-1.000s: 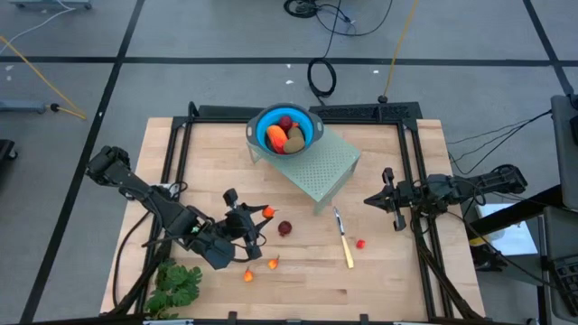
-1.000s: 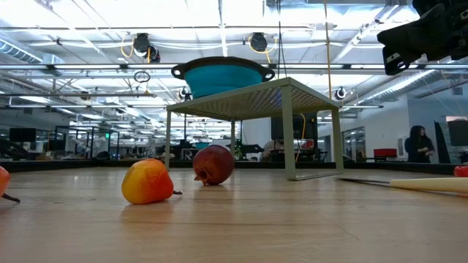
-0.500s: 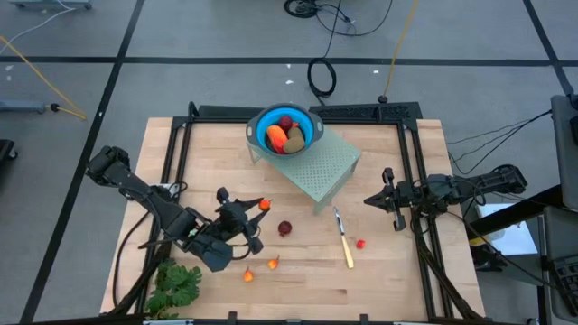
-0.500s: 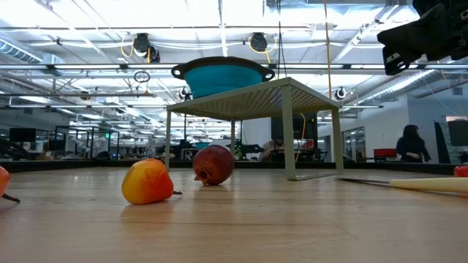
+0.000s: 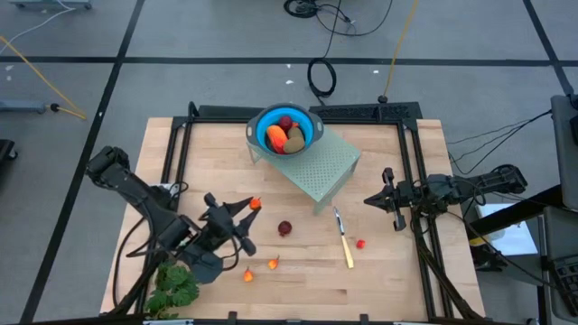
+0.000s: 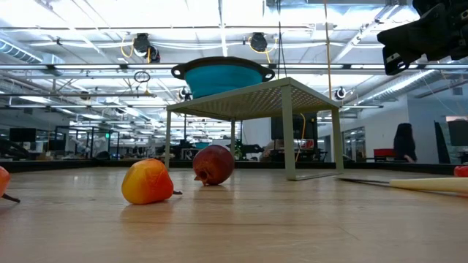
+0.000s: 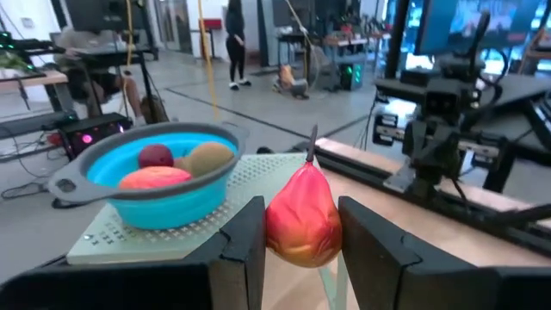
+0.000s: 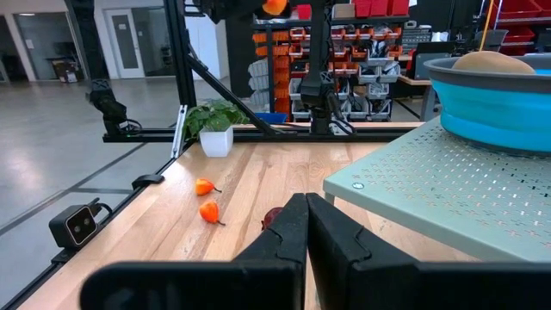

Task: Pick & Place Fruit
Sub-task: Put the pear into the blue strainer bowl on the shelf

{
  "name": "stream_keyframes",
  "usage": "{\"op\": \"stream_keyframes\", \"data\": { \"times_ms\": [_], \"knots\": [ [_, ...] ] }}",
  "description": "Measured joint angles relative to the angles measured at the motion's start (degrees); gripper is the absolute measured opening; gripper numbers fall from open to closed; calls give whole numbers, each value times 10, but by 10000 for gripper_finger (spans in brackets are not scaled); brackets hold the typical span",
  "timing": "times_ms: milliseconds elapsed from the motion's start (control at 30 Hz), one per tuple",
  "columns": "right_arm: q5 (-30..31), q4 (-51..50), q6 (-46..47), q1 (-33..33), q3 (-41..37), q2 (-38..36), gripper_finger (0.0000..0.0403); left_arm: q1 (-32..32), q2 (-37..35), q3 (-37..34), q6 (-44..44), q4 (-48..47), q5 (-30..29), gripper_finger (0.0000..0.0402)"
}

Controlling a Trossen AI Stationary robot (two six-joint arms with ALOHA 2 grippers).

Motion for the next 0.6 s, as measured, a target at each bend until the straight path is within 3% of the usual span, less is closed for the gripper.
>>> {"op": "stream_keyframes", "data": {
  "times_ms": [300, 600],
  "knots": [
    [0, 0, 0, 0, 0, 0, 0, -32, 0, 0, -30, -8, -67, 120],
    [0, 0, 0, 0, 0, 0, 0, -42, 0, 0, -33, -11, -72, 120]
  ]
}}
